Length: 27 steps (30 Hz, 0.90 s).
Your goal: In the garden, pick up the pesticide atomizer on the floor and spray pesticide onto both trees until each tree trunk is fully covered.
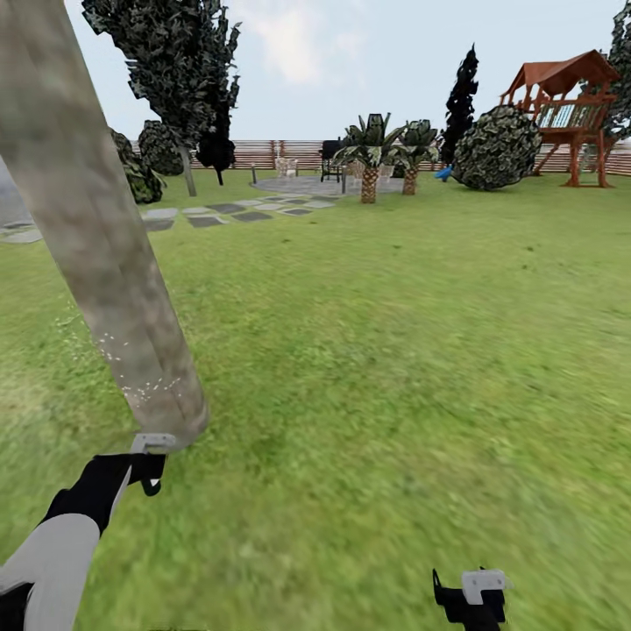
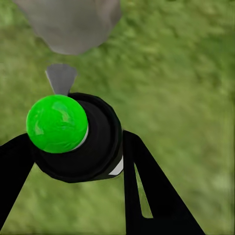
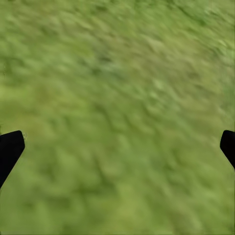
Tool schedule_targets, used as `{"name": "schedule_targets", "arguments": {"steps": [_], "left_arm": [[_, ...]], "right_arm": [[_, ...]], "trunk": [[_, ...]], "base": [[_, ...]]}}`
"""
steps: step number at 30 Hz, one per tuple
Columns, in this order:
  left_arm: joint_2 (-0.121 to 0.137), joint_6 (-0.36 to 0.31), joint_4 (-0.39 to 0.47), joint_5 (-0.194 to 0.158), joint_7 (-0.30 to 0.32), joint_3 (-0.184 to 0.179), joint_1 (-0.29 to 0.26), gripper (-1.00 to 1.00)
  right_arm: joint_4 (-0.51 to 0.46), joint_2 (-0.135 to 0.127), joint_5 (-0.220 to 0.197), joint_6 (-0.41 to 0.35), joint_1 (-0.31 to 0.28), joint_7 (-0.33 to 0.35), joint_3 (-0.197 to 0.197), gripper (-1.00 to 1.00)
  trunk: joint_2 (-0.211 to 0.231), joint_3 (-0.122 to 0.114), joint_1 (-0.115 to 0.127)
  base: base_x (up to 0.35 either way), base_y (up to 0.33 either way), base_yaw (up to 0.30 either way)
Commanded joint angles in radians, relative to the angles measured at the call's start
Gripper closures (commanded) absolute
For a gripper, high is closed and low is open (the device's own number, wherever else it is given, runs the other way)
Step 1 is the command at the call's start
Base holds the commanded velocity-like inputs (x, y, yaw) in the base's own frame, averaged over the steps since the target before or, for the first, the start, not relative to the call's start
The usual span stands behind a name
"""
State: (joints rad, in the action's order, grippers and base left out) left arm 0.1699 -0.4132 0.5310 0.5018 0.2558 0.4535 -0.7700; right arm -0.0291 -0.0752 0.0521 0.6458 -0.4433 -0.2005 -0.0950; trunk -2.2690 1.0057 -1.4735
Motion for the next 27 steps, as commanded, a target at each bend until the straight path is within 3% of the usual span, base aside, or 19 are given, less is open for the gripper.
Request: {"name": "schedule_targets", "arguments": {"steps": [1, 3, 7, 8, 10, 13, 15, 19, 22, 23, 24, 27], "left_arm": [[-0.001, 0.003, 0.007, 0.001, -0.001, 0.003, 0.0, 1.0], [0.002, 0.005, 0.018, 0.001, -0.002, 0.004, 0.0, 1.0], [-0.008, -0.016, 0.145, 0.0, 0.002, 0.001, -0.015, 1.0], [-0.016, -0.032, 0.155, 0.0, 0.003, 0.0, -0.018, 1.0], [-0.068, -0.076, 0.165, 0.001, 0.005, -0.005, -0.055, 1.0], [-0.087, -0.094, 0.167, 0.001, 0.007, -0.005, -0.084, 1.0], [-0.075, -0.115, 0.167, 0.001, 0.009, -0.005, -0.092, 1.0], [0.023, -0.121, 0.168, 0.001, 0.012, -0.004, -0.081, 1.0], [0.025, -0.118, 0.169, 0.001, 0.012, -0.008, -0.078, 1.0], [0.018, -0.118, 0.169, 0.001, 0.011, -0.012, -0.077, 1.0], [-0.007, -0.118, 0.17, 0.001, 0.01, -0.018, -0.081, 1.0], [-0.024, -0.118, 0.17, 0.001, 0.007, -0.02, -0.084, 1.0]], "right_arm": [[0.0, 0.0, 0.0, 0.0, 0.0, 0.0, 0.0, -1.0], [0.0, -0.001, 0.0, 0.0, 0.0, 0.0, 0.001, -1.0], [0.0, -0.001, 0.0, 0.0, 0.0, 0.0, 0.001, -1.0], [0.0, -0.002, 0.0, 0.0, 0.0, 0.0, 0.001, -1.0], [0.0, -0.002, 0.0, 0.0, 0.0, 0.0, 0.001, -1.0], [0.0, -0.003, 0.0, 0.0, 0.0, 0.0, 0.001, -1.0], [0.0, -0.005, 0.0, 0.0, 0.0, 0.0, 0.001, -1.0], [0.0, -0.006, -0.001, 0.0, 0.0, 0.0, 0.001, -1.0], [0.0, -0.006, -0.001, 0.0, 0.0, 0.0, 0.001, -1.0], [0.0, -0.006, -0.001, 0.0, 0.0, 0.0, 0.001, -1.0], [0.0, -0.006, -0.001, 0.0, 0.0, 0.0, 0.001, -1.0], [0.0, -0.005, -0.001, 0.0, 0.0, 0.0, 0.001, -1.0]], "trunk": [[0.0, 0.0, 0.0], [0.0, 0.0, 0.0], [0.0, 0.0, 0.0], [0.0, 0.0, 0.0], [0.0, 0.0, 0.0], [0.0, 0.0, 0.0], [0.0, 0.0, 0.0], [0.0, 0.0, 0.0], [0.0, 0.0, 0.0], [0.0, 0.0, 0.0], [0.0, 0.0, 0.0], [0.0, 0.0, 0.0]], "base": [[0.026, -0.026, 0.277], [0.01, -0.01, 0.278], [0.001, -0.001, 0.278], [0.0, 0.0, 0.278], [0.0, 0.0, 0.261], [0.0, 0.0, 0.086], [0.0, 0.0, 0.013], [0.0, 0.0, 0.001], [0.007, -0.002, 0.0], [0.127, -0.104, 0.0], [0.195, -0.172, 0.0], [0.219, -0.188, 0.093]]}}
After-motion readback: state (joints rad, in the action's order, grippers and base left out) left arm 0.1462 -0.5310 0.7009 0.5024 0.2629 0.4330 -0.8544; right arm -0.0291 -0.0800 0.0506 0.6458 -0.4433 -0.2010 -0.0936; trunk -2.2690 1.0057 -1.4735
